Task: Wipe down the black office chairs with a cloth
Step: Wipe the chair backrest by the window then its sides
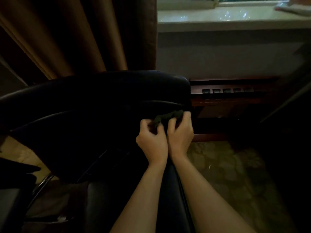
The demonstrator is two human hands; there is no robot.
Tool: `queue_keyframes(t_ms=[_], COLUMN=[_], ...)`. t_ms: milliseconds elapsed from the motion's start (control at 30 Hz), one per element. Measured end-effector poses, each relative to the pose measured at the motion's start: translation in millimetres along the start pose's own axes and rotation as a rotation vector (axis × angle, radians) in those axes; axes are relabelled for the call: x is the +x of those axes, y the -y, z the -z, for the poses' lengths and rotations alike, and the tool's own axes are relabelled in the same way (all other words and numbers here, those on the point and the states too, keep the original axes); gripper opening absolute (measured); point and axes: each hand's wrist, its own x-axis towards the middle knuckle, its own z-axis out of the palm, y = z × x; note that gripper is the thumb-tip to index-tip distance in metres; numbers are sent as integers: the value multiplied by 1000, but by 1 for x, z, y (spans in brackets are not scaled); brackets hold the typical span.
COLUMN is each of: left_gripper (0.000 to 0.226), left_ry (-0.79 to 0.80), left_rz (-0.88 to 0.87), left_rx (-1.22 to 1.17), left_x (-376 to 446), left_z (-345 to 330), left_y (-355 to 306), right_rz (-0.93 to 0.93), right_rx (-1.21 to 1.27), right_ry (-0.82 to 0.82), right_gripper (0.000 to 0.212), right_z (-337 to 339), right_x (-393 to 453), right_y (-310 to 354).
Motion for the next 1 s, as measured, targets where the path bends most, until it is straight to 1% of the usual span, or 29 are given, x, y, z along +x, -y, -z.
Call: queue_keyframes(t_ms=[100, 200, 267, 333, 400, 433, 500, 533, 567, 633, 667, 700, 767, 833, 900, 967, 1000], left_gripper=[7, 9, 9, 8, 10, 10, 9, 9, 10, 12, 14, 14, 14, 15, 16, 13, 12], left_ry=[78, 115, 98, 54, -2, -28, -51, -47, -41, -14, -1, 18, 55, 97, 127, 125, 112], left_rz=[93, 118, 95, 23, -10, 2, 86, 119, 113, 23, 17, 42, 153, 289, 391, 431, 427], left_rx=[46, 86, 69, 35, -7, -37, -154, -200, -187, -43, 7, 43, 69, 88, 87, 42, 13], left_x=[-19, -25, -23, -18, -7, 0, 12, 15, 16, 7, 0, -10, -28, -43, -53, -56, -56], left_z=[0, -2, -5, -8, -15, -18, -23, -26, -26, -24, -24, -22, -18, -14, -12, -11, -10], left_y=[38, 45, 32, 10, -20, -33, -51, -52, -49, -32, -16, -1, 35, 66, 87, 93, 92], right_rz=[-29, -116, -142, -110, -76, -70, -48, -27, -8, 2, 1, 0, 21, 27, -56, -136, -146], right_rx=[9, 89, 163, 226, 295, 313, 312, 309, 299, 238, 195, 155, 92, 29, 18, 57, 81], right_ry=[83, 126, 107, 73, 75, 89, 123, 142, 166, 212, 225, 231, 261, 352, 434, 453, 440], right_gripper=[10, 14, 13, 10, 7, 6, 7, 7, 8, 8, 8, 8, 7, 6, 10, 11, 10], right_z=[-2, 5, 10, 17, 25, 29, 33, 32, 29, 20, 15, 11, 8, 8, 10, 13, 14], right_x=[-25, -31, -23, -4, 26, 40, 57, 58, 53, 33, 21, 9, -10, -28, -44, -52, -52], right_y=[-32, -49, -46, -29, -7, 2, 11, 9, 3, -18, -29, -41, -62, -84, -106, -116, -114])
